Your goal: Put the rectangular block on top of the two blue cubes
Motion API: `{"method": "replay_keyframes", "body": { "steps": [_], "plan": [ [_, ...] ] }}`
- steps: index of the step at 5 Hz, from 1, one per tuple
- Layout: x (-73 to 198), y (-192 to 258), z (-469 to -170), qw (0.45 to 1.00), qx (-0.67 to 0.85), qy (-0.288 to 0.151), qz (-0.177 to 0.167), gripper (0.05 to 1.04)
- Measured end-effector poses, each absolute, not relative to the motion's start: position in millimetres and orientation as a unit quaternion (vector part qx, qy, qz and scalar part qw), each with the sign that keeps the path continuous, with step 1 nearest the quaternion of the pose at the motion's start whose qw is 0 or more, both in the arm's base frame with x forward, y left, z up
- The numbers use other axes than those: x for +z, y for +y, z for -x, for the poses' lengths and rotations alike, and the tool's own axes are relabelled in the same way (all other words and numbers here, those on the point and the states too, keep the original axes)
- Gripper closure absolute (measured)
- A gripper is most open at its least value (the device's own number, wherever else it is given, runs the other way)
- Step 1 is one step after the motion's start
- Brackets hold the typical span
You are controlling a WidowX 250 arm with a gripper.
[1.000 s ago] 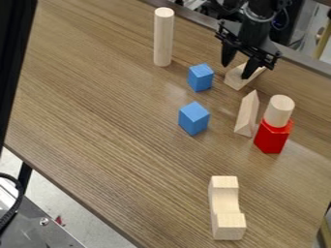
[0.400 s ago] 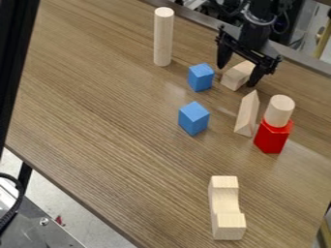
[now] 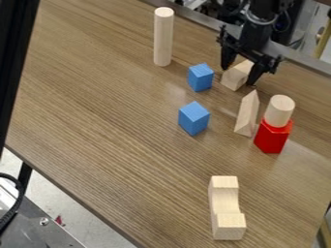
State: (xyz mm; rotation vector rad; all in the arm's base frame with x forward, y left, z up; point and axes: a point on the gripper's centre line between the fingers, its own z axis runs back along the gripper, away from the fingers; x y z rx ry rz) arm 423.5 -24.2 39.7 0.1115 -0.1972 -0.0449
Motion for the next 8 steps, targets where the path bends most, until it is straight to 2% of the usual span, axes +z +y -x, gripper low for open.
{"method": "replay_keyframes", "body": {
  "steps": [1,3,4,5,6,7,8],
  "plan": [
    [35.8,-21.7,-420.8,0.993,-0.026,-0.098,-0.065,0.591],
    [37.8,-22.3,-402.9,0.994,-0.025,-0.088,-0.067,0.591],
    [59.3,-18.0,-395.7,0.992,0.009,-0.101,-0.074,0.592],
    [94.8,-14.7,-380.2,0.987,0.064,-0.126,-0.075,0.591],
    [111.2,-17.0,-361.1,0.982,0.113,-0.133,-0.076,0.592],
    [124.3,-20.1,-335.9,0.972,0.183,-0.116,-0.089,0.591],
    [123.1,-21.8,-317.8,0.959,0.25,-0.091,-0.099,0.592]
  ]
}}
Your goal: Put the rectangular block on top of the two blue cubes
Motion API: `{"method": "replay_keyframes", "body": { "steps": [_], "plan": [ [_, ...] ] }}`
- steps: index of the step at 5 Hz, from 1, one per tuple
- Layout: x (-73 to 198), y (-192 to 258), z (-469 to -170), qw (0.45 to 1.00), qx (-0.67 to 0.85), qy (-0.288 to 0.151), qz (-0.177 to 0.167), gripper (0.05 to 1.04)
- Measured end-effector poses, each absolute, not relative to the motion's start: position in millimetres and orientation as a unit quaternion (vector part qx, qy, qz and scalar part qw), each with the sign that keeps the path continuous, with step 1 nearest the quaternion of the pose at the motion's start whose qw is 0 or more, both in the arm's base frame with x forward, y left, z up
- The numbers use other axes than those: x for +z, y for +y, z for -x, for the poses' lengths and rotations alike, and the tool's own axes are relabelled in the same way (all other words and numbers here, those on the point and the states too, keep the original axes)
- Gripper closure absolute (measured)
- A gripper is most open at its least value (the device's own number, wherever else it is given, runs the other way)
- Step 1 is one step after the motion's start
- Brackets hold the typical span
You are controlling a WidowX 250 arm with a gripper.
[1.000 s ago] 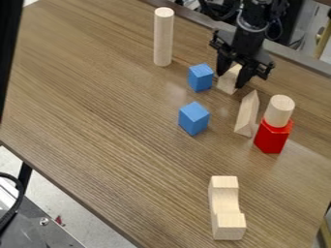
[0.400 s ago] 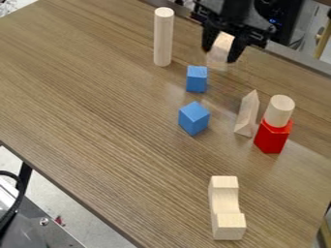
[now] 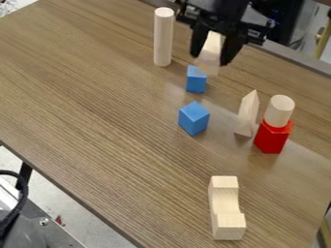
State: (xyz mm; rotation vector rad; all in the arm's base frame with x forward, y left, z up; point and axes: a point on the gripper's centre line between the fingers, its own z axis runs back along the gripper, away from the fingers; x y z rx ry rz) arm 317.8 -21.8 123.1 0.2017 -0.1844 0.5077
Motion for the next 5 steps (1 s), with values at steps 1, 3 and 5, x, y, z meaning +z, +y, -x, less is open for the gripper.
{"method": "replay_keyframes", "body": {
  "steps": [1,3,5],
  "plan": [
    [116.7,-22.2,-310.5,0.953,0.272,-0.08,-0.103,0.591],
    [101.9,-22.2,-301.8,0.955,0.271,-0.069,-0.104,0.591],
    [81.8,-27.1,-302.2,0.955,0.263,-0.063,-0.118,0.591]
  ]
}}
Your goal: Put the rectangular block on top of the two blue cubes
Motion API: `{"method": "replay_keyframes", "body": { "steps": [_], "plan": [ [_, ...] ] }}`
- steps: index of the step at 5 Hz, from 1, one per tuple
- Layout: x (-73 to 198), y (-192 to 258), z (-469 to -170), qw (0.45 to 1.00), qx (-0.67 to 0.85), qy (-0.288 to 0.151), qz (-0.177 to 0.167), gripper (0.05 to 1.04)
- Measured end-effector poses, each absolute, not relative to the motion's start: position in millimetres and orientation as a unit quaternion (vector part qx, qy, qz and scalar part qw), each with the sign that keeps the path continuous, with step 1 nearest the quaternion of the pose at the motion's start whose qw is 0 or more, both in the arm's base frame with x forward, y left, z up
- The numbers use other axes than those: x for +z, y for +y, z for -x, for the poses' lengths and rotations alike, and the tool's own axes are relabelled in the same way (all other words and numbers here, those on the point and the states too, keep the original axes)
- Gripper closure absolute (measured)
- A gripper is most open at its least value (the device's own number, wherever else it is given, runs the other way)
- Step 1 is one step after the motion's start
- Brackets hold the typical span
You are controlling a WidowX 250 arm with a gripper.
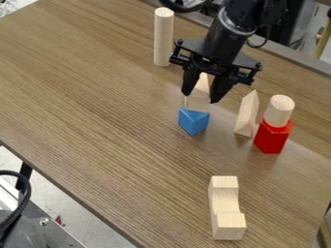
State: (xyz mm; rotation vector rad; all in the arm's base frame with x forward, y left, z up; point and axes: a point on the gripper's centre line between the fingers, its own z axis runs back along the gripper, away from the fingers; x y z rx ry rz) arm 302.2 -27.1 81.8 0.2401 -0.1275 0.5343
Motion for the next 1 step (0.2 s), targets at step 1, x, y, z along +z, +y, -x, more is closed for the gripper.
{"method": "replay_keyframes", "body": {
  "steps": [1],
  "plan": [
    [71.8,-26.8,-303.9,0.955,0.262,-0.057,-0.124,0.592]
  ]
}}
